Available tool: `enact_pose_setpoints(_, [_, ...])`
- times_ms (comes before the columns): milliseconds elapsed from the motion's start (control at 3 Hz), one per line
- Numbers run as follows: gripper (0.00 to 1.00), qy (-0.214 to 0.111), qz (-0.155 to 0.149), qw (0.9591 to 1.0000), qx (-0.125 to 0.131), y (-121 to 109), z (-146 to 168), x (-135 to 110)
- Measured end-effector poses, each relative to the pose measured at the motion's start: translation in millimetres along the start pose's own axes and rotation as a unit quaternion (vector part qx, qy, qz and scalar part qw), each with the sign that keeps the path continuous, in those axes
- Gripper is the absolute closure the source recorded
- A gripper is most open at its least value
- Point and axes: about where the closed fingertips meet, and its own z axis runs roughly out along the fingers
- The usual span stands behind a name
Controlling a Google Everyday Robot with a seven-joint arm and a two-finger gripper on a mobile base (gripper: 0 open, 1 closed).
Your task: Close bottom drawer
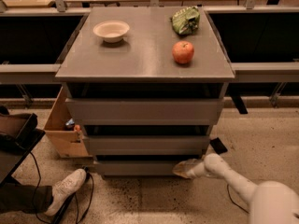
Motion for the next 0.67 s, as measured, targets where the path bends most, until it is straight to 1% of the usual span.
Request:
enact_pose_setpoints(333, [1.0,0.092,-0.02,0.991,0.095,-41.9,-110.6,39.3])
enact_pose_setpoints(667, [1.0,0.173,-0.081,0.9702,0.15,-70.8,-186.9,36.1])
